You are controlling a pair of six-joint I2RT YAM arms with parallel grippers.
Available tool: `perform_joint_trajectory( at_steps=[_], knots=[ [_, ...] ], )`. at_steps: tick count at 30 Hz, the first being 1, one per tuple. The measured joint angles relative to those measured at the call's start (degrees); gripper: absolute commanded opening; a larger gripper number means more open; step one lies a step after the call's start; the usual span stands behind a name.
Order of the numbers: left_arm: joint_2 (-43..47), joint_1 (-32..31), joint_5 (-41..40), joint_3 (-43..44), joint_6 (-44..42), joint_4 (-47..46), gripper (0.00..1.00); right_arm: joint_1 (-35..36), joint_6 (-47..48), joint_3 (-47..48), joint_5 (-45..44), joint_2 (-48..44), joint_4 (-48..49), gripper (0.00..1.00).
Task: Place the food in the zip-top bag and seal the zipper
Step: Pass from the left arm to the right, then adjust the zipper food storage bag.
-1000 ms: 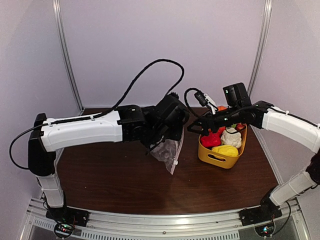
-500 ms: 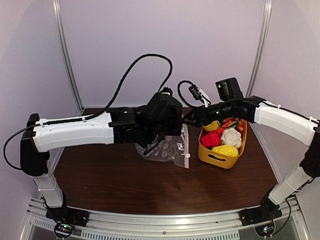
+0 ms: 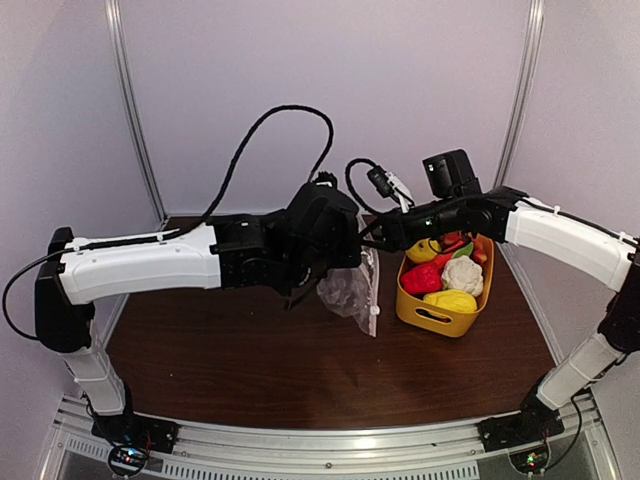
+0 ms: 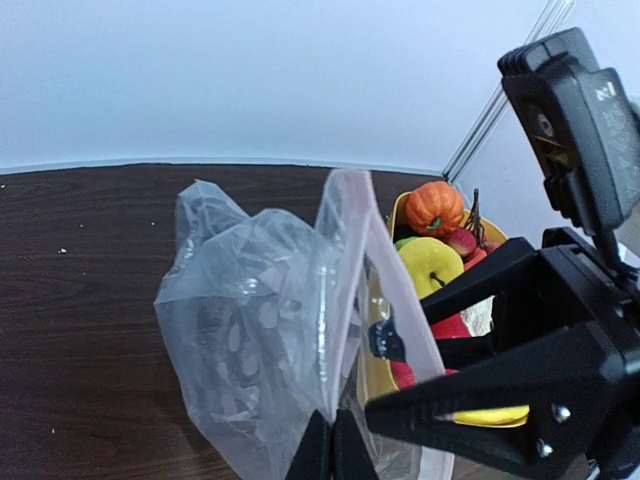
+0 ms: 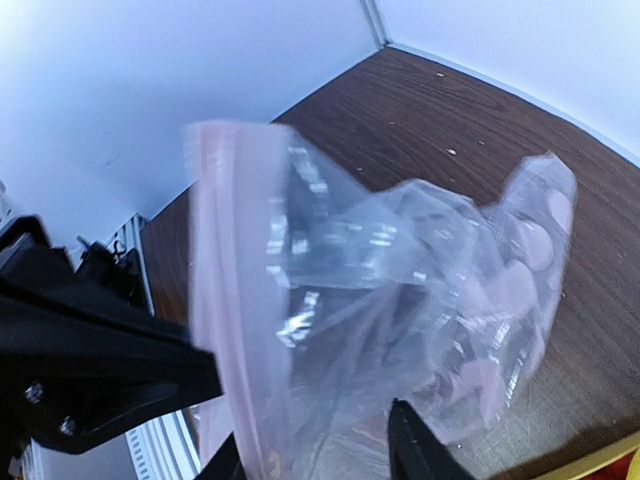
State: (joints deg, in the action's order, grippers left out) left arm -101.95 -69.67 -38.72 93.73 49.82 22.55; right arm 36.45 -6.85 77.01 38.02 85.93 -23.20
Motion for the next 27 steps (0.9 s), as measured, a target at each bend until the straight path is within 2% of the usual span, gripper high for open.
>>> perform_joint_trajectory(
  at_steps=[6,11,12,14,15,17,20,27],
  knots=[
    [1.09,0.00,0.07,-0.81,0.28,-0.02,0.00,-0.76,0.92,1.22,-8.94,0.48,-1.27,0.02],
    [1.99,0.00,0.07,-2.32,0.72,-0.04,0.00,-1.11,1.99,1.29,-14.91,0.44,-1.95,0.00],
    [2.01,0.00,0.04,-2.51,0.79,-0.07,0.08,-1.11,2.05,1.29,-15.56,0.44,-1.99,0.00],
    [2.01,0.00,0.04,-2.84,0.96,-0.07,0.41,-1.11,2.23,1.25,-16.92,0.26,-2.12,0.00],
    [2.03,0.00,0.07,-3.04,1.09,-0.07,0.53,-1.11,2.23,1.20,-17.18,0.07,-2.14,0.00],
    [2.03,0.00,0.26,-3.43,1.31,-0.24,0.64,-1.14,2.14,0.92,-17.16,-0.50,-2.03,0.00],
    [2.03,0.00,1.68,-4.15,1.70,-1.46,0.69,-1.11,1.77,0.70,-16.85,-1.20,-1.73,0.00],
    [1.88,0.00,8.35,-4.92,1.77,-8.61,0.70,-1.07,-1.20,0.20,-17.07,-1.31,-0.81,0.00]
  ],
)
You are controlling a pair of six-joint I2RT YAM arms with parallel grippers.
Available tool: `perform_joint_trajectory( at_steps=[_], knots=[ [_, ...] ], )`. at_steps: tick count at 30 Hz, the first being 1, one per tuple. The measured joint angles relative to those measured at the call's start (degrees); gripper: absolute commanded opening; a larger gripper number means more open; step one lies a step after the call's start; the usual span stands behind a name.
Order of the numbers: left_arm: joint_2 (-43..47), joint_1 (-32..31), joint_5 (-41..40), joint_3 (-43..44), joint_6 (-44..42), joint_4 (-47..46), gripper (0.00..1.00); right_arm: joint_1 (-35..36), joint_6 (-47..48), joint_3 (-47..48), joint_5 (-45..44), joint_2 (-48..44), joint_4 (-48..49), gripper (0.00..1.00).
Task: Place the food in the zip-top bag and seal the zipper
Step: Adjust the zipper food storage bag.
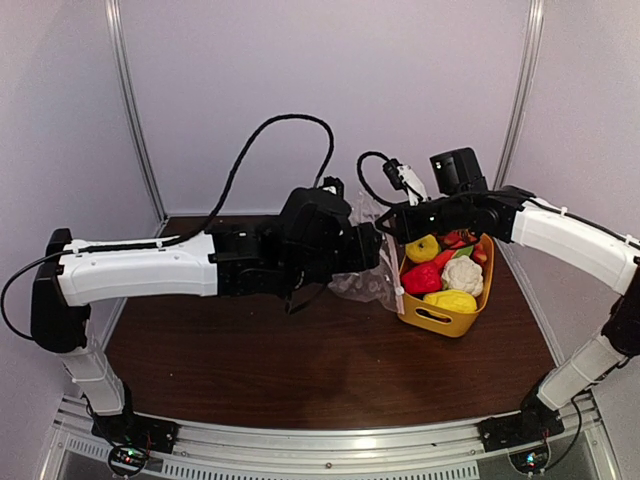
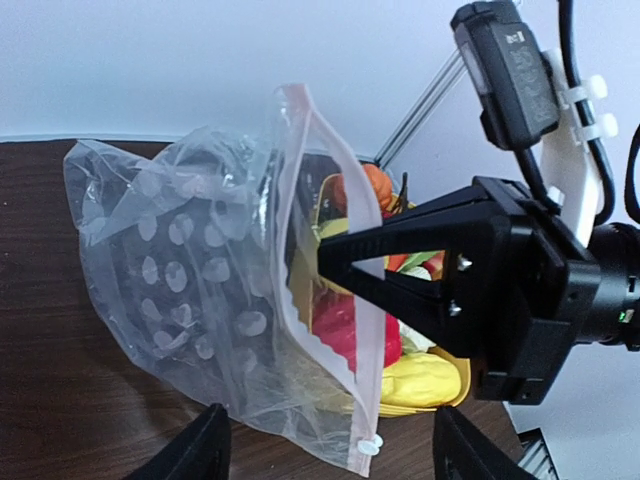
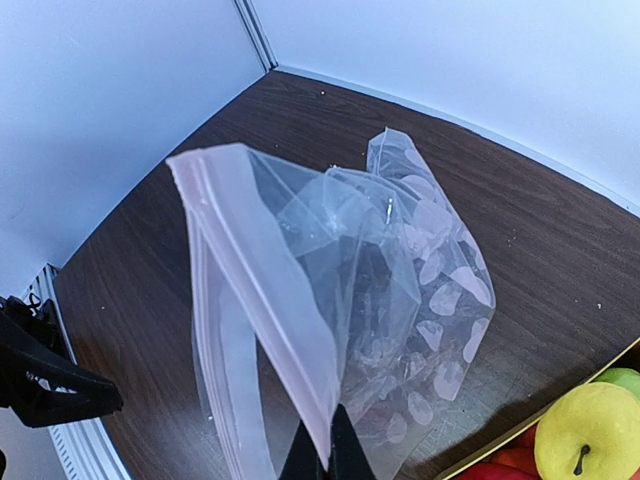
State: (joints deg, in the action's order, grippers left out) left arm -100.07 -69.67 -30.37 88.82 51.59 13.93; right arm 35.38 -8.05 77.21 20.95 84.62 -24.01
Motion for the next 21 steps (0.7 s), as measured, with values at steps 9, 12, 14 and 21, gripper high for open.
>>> perform_joint_trajectory(
  at_steps=[9,12,14,21],
  knots=[
    [-6.54,0.55,0.81,5.22,2.38,0.55,0.53,0.00,-2.93,-1.92,0.26,-1.05,1.46,0.00],
    [-8.15,1.33,0.83,5.86,3.37,1.51,0.41,0.02,-3.50,-2.45,0.28,-2.23,2.12,0.00],
    [-9.05,2.03,0.81,6.51,4.31,2.51,0.27,0.02,-3.89,-2.75,0.28,-2.75,2.45,0.00],
    [-8.33,3.43,-0.48,4.22,4.15,2.32,0.00,0.02,-3.89,-3.76,-0.87,-2.99,2.86,0.00]
  ],
)
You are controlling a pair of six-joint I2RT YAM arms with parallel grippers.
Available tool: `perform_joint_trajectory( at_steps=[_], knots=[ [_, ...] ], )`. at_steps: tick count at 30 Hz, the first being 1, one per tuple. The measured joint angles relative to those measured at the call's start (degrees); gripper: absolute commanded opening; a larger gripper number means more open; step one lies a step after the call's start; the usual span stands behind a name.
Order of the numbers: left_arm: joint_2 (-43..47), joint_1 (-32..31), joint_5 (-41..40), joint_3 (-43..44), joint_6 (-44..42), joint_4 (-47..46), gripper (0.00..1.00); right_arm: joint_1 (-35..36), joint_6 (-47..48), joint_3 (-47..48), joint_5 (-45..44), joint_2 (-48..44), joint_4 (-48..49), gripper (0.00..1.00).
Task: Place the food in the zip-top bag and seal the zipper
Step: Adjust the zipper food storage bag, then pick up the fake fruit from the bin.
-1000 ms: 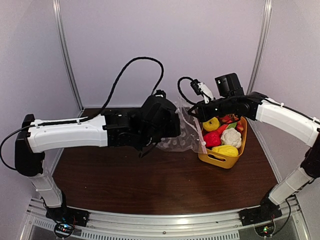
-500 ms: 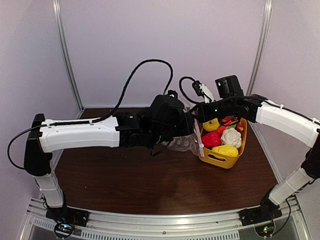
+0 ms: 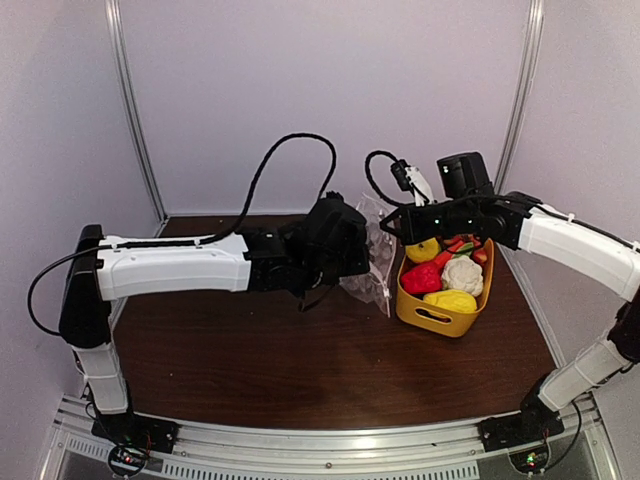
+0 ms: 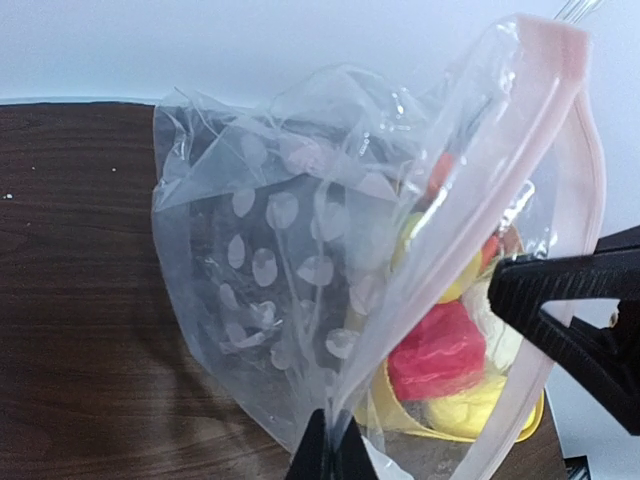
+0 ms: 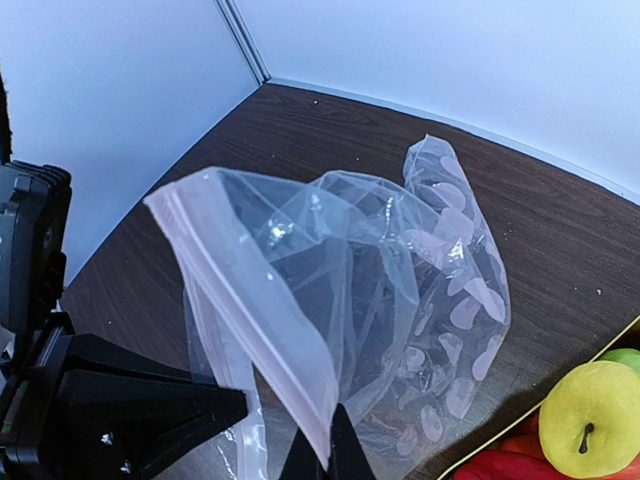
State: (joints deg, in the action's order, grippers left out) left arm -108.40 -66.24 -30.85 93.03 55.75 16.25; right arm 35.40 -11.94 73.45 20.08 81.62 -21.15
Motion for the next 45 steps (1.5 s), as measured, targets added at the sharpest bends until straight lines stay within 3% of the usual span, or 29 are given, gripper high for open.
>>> perform_joint_trajectory(
  at_steps=[10,17,24,30,35,40,45],
  knots=[
    [7.48,0.02,-2.93,-6.93,-4.35,-0.35,0.00,-0.02,1.68,-1.60,-9.33,-0.87,-0.20,0.00],
    [9.07,0.02,-3.28,-6.95,-8.26,-1.18,0.00,-0.02,3.19,-1.62,-9.18,-1.42,-0.22,0.01],
    [9.07,0.02,-1.29,-6.91,-12.52,-1.16,0.00,-0.07,5.40,-1.60,-1.92,-1.42,-0.85,0.22],
    [9.07,0.02,-1.20,-6.69,-15.23,-0.13,0.00,-1.36,7.65,-1.03,8.55,-1.81,-2.82,0.65],
    [9.07,0.04,-1.51,-5.49,-19.67,3.61,0.00,-8.76,8.31,-1.14,16.31,-6.19,-3.52,0.86],
    [9.18,1.09,0.22,-4.48,-24.72,8.04,0.00,-16.20,11.82,-0.98,15.32,-9.68,-4.26,0.95],
    [9.49,5.95,8.68,-4.48,-29.97,10.01,0.00,-16.85,17.79,2.82,7.28,-2.43,-7.85,1.00]
  ],
)
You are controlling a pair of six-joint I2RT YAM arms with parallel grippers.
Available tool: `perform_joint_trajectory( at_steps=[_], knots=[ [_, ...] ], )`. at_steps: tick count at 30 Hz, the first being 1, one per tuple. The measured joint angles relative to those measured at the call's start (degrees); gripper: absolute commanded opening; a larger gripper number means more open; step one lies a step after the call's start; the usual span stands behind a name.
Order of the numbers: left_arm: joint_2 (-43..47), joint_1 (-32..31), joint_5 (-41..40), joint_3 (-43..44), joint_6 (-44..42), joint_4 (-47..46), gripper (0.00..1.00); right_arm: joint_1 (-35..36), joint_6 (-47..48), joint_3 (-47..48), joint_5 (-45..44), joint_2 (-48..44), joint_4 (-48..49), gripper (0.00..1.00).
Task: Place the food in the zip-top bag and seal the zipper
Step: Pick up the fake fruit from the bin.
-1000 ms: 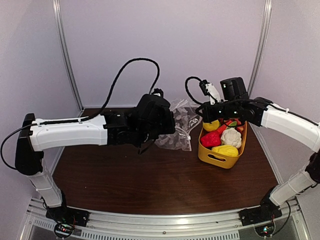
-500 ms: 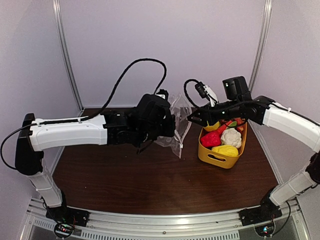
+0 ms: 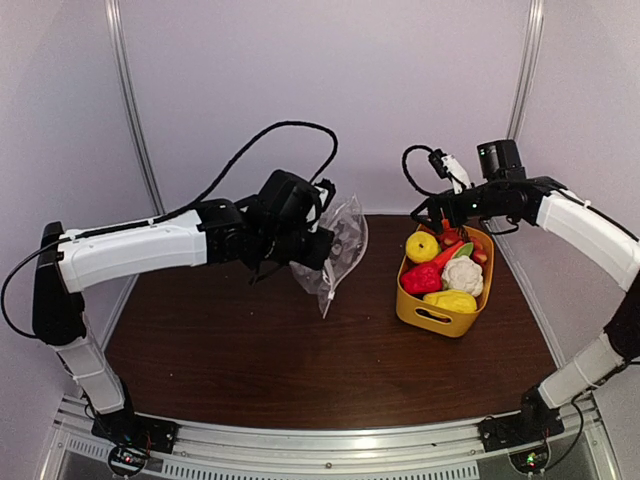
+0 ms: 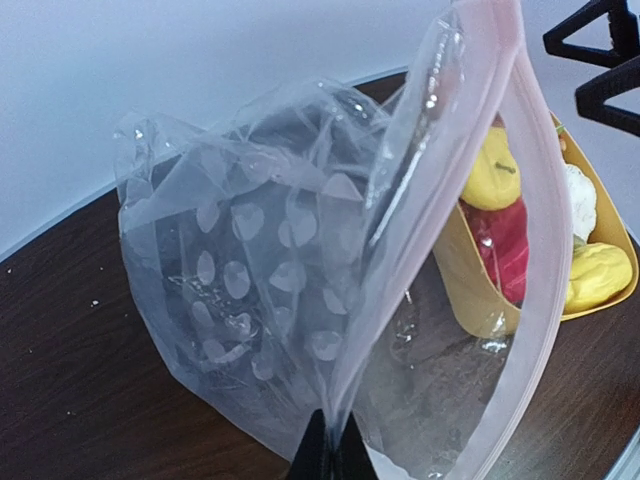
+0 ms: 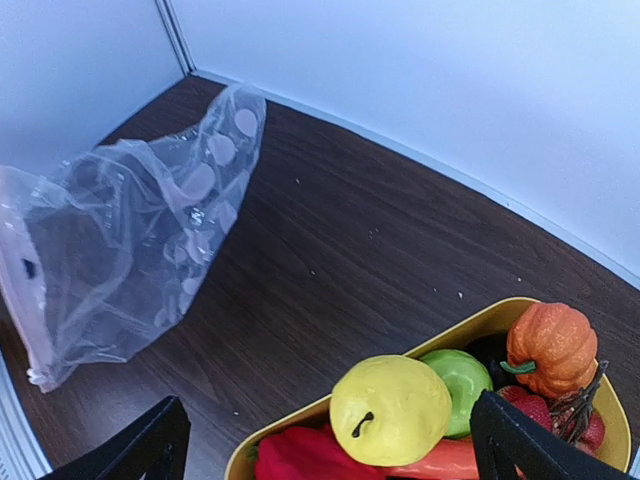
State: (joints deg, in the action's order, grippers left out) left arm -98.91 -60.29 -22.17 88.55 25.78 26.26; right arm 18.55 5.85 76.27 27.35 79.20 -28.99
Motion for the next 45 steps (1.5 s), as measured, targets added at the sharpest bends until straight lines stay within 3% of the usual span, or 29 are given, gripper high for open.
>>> perform_joint_trajectory(
  at_steps=[10,14,24,35,39,45],
  knots=[
    [-1.05,7.87,16.04,-0.39,-5.51,-2.99,0.00,-0.07,1.51,10.62,-10.38,18.97,-5.62,0.98],
    [-1.07,9.18,22.12,-1.42,-5.09,-4.11,0.00,-0.07,1.46,10.80,-11.13,20.02,-7.54,1.00],
    [-1.07,9.42,27.65,-2.73,-4.02,-5.68,0.00,-0.07,1.44,9.44,-11.85,19.87,-9.22,0.99],
    [-1.07,9.42,29.09,-2.75,-3.54,-5.73,0.00,-0.07,1.53,7.32,-10.21,19.56,-11.34,0.87],
    [-1.18,9.42,29.57,-2.75,-3.06,-5.73,0.00,-0.07,1.79,7.34,-9.77,19.50,-12.07,0.70],
    [-1.86,9.42,30.14,-2.75,-1.97,-6.21,0.00,-0.59,2.60,7.34,-7.72,19.21,-13.33,0.63]
  ],
)
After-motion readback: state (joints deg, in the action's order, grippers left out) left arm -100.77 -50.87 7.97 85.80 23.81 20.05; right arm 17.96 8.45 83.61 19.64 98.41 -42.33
